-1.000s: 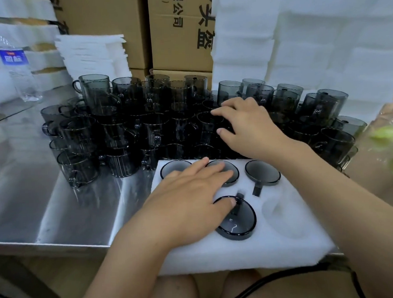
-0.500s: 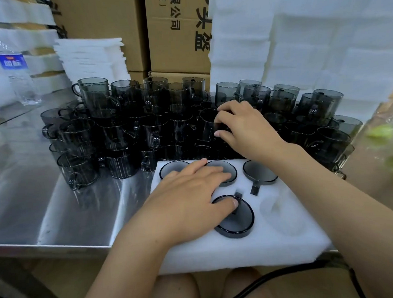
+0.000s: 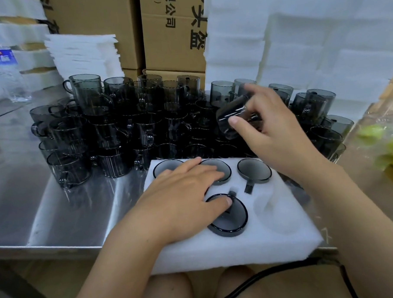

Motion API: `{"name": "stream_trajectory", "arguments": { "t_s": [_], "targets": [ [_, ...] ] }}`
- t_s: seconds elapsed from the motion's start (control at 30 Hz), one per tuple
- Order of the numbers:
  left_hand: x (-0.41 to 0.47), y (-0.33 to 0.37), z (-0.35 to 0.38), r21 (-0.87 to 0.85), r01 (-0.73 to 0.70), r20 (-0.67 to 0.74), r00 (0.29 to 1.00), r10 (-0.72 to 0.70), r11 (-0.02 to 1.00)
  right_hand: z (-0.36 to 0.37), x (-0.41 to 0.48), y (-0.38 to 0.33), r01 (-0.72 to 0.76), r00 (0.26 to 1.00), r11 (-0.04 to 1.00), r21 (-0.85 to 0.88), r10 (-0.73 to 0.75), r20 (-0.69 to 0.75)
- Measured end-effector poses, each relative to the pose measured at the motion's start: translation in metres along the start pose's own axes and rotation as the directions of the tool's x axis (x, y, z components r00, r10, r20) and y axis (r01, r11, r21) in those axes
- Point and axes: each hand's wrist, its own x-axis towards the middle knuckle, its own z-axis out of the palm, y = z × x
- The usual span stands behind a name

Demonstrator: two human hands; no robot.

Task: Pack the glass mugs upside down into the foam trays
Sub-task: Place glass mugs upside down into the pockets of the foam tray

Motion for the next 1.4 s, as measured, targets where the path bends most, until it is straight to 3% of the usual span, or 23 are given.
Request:
{"name": "stream_trajectory", "arguments": {
  "t_s": [0.13,0.23,0.37,0.57,0.7,0.93,1.1,1.27,1.4],
  "targets": [
    [0.000,-0.002,0.001,0.011,0.004,-0.004,1.000,-0.004,1.000,-0.025,-0.030,-0.011,-0.080,0.997,0.973,0.217,0.082,-0.002],
    [0.001,-0.002,0.001,0.010,0.004,-0.002,1.000,-0.004,1.000,-0.043,-0.047,-0.014,-0.117,0.990,0.944,0.309,0.088,0.107],
    [-0.001,-0.002,0.001,0.000,0.000,-0.001,1.000,0.000,1.000,-0.061,-0.067,-0.015,-0.110,0.959,0.970,0.217,0.046,0.278],
    [-0.001,-0.002,0.001,-0.005,-0.001,-0.012,1.000,0.001,1.000,-0.068,-0.080,-0.015,-0.085,0.907,0.992,0.093,0.039,0.419],
    [-0.001,-0.002,0.002,0.003,-0.004,-0.016,1.000,0.004,1.000,-0.063,-0.082,-0.014,-0.062,0.895,0.998,-0.029,0.069,0.440],
    [-0.002,-0.001,0.001,0.006,-0.005,-0.025,1.000,0.005,1.000,-0.058,-0.084,-0.009,-0.149,0.851,0.988,-0.047,0.153,0.503],
    [-0.002,-0.002,0.001,0.004,-0.018,-0.035,0.999,0.018,1.000,-0.051,-0.088,-0.013,-0.090,0.875,0.992,-0.093,0.123,0.468],
    [-0.001,0.000,0.001,0.007,-0.014,-0.050,0.999,0.015,1.000,-0.048,-0.104,-0.013,-0.004,0.765,0.977,-0.215,0.141,0.629],
    [0.000,0.000,0.001,0.012,-0.011,-0.044,0.999,0.011,1.000,-0.048,-0.108,-0.014,0.036,0.754,0.948,-0.316,0.181,0.631]
  ]
}}
